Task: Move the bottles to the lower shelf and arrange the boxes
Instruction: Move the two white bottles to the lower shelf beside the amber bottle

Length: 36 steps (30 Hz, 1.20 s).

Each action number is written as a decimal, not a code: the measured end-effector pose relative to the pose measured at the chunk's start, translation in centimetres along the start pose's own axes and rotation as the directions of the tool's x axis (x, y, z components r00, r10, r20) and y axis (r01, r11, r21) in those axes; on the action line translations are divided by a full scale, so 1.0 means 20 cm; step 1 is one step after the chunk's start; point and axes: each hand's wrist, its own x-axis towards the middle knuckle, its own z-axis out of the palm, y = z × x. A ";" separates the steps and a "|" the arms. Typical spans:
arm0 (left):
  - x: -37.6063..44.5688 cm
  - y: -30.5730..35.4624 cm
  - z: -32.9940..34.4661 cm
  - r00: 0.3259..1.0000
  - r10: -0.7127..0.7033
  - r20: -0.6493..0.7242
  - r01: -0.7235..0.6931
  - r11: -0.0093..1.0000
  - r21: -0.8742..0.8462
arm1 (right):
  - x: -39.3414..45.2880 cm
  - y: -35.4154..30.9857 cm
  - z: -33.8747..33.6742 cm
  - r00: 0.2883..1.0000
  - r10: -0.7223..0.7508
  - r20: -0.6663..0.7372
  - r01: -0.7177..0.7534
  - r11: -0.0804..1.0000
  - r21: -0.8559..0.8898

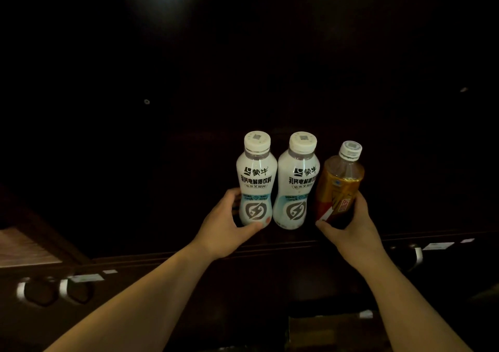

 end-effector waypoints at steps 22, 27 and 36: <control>-0.02 0.04 0.00 1.000 0.005 0.021 -0.005 1.000 -0.004 | -0.03 0.01 0.11 0.995 0.023 -0.097 -0.032 0.996 -0.083; -0.02 0.04 0.00 1.000 0.000 0.027 0.000 1.000 0.016 | -0.03 0.00 0.12 0.993 0.029 -0.117 -0.041 0.995 -0.096; -0.02 0.03 0.00 1.000 0.004 0.021 -0.005 0.999 0.037 | -0.04 -0.01 0.11 0.992 0.043 -0.121 -0.053 0.995 -0.079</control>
